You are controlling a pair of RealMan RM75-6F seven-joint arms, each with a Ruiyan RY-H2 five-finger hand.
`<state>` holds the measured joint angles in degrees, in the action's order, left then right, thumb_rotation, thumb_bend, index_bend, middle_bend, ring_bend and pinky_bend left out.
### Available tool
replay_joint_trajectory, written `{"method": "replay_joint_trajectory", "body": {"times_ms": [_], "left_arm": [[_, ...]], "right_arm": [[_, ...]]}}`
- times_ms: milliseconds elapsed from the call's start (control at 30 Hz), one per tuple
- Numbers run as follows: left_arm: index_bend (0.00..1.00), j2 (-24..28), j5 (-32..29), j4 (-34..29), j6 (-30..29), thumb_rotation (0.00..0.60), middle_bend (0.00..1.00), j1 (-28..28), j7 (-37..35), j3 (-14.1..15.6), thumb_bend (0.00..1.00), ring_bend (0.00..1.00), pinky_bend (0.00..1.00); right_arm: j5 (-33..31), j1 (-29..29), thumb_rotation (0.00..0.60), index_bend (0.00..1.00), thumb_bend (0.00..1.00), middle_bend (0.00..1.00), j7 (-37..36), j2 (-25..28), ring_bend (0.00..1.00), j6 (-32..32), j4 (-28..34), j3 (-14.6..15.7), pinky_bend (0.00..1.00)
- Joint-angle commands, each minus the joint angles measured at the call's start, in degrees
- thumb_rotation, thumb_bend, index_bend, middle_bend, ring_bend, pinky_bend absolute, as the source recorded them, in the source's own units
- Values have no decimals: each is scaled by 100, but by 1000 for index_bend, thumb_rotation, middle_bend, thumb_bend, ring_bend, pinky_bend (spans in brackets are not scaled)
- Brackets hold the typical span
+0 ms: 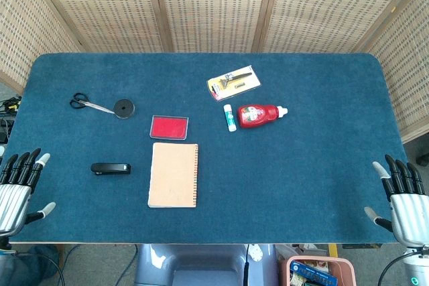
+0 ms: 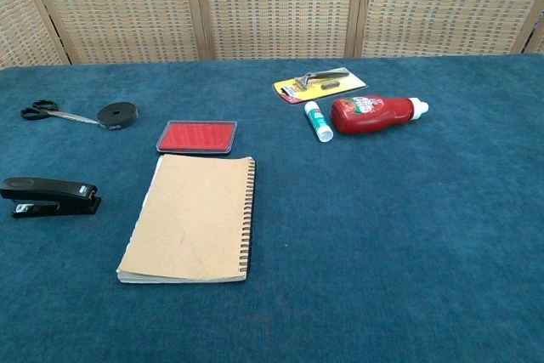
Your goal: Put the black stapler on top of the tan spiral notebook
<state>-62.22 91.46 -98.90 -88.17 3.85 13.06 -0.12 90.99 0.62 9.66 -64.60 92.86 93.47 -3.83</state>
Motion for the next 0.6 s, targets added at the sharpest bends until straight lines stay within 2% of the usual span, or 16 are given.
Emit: {"method": "replay_joint_trajectory", "body": {"times_ms": [33, 300, 467, 600], "left_arm": [[0, 7, 1, -1, 7, 600, 0, 1, -11, 2, 14, 0, 0], [0, -45, 49, 155, 176, 600, 0, 121, -140, -10, 35, 0, 0], [0, -351, -101, 583, 1027, 600, 0, 681, -347, -166, 70, 0, 15], [0, -788, -191, 1094, 1885, 600, 0, 1279, -435, -298, 106, 0, 97]], "right_arm": [[7, -10, 600, 0, 0, 0, -2, -4, 0, 18, 9, -1, 0], [-13, -8, 600, 0, 0, 0, -43, 28, 0, -58, 78, 35, 0], [-49, -9, 600, 0, 0, 0, -112, 62, 0, -61, 96, 12, 0], [-144, 17, 600, 0, 0, 0, -169, 84, 0, -150, 101, -10, 0]]}}
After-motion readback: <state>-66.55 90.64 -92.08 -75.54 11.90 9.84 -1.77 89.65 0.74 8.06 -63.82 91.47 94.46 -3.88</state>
